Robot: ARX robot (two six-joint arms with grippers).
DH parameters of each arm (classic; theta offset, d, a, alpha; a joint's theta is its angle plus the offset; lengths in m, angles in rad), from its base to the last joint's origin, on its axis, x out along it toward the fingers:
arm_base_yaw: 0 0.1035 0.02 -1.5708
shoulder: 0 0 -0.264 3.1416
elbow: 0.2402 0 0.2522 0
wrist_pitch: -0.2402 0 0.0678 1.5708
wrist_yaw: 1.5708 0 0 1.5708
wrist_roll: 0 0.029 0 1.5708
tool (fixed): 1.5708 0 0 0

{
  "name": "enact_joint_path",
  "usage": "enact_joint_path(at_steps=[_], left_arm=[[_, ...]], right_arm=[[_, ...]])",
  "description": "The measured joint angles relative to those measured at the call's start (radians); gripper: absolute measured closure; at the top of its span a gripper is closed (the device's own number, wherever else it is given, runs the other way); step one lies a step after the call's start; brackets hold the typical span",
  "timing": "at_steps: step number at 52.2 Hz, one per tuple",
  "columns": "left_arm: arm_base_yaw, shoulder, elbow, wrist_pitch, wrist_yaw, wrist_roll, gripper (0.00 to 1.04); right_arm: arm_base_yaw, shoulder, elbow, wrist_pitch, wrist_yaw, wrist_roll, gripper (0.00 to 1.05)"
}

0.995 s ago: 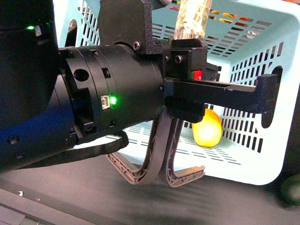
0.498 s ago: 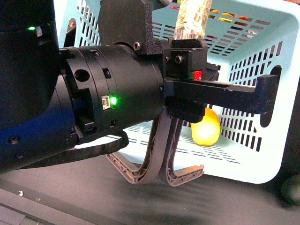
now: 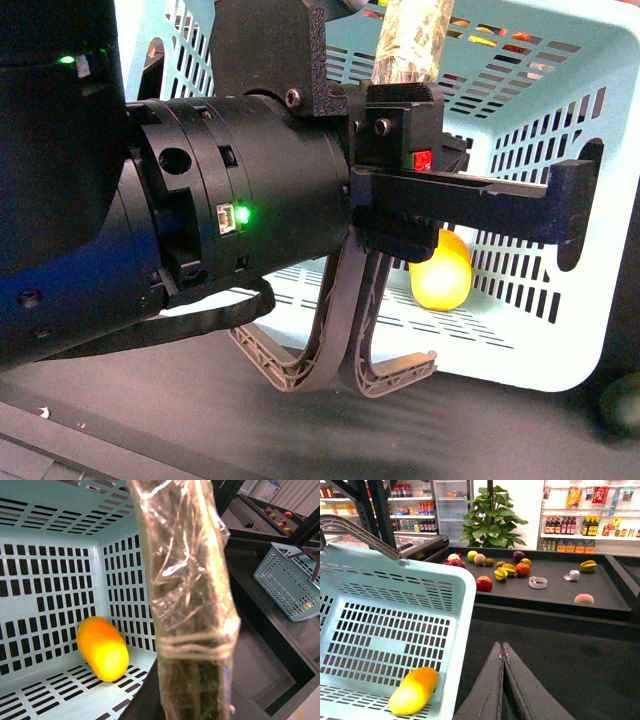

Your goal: Pick mango with right arm and hold basket with left

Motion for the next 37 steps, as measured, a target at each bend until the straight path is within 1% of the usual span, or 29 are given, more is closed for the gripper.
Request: enact_joint_path(at_steps=[37], left_arm=[[0.0, 0.0, 0.0, 0.0, 0.0, 0.0, 0.97]], right_arm=[[0.0, 0.0, 0.0, 0.0, 0.0, 0.0, 1.03]])
